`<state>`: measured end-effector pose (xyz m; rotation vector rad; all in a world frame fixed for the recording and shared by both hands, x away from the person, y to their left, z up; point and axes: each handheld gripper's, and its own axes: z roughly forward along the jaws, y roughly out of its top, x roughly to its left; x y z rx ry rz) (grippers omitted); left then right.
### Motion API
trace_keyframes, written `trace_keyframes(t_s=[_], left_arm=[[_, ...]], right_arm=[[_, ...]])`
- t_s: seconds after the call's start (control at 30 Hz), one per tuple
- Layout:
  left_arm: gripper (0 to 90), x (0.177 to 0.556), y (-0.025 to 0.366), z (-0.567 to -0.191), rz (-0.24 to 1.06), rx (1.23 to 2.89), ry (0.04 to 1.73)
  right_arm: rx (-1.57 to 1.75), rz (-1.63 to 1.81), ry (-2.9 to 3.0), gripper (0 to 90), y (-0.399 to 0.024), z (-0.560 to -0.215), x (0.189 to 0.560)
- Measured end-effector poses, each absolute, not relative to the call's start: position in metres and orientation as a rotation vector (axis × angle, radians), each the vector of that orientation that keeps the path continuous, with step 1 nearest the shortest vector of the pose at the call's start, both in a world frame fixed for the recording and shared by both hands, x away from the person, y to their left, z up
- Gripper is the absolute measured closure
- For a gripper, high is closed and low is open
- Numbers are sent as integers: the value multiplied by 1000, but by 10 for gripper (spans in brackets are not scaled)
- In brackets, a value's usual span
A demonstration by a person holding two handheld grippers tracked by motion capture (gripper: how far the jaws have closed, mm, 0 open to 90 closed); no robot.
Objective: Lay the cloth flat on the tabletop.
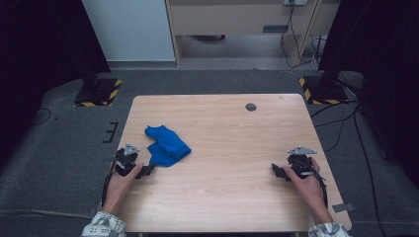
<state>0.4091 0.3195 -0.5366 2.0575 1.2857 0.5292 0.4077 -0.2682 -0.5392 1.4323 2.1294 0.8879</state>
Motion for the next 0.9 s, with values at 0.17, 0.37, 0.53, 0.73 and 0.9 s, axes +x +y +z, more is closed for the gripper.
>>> trace_keyframes(t_s=[0.17, 0.37, 0.53, 0.73, 0.9], left_arm=[[44, 408, 320, -530, 541, 1997, 1302], [47, 410, 309, -524, 553, 1974, 1272], [47, 409, 289, -516, 566, 1976, 1197], [41, 410, 266, -513, 549, 2005, 1130], [40, 415, 254, -513, 519, 2004, 1115]], right_arm=[[1435, 887, 2129, 32, -268, -539, 407], [1433, 885, 2122, 29, -268, -539, 407], [1435, 884, 2121, 28, -268, -539, 407], [1436, 884, 2121, 27, -268, -539, 407], [1438, 882, 2118, 26, -267, -540, 407]])
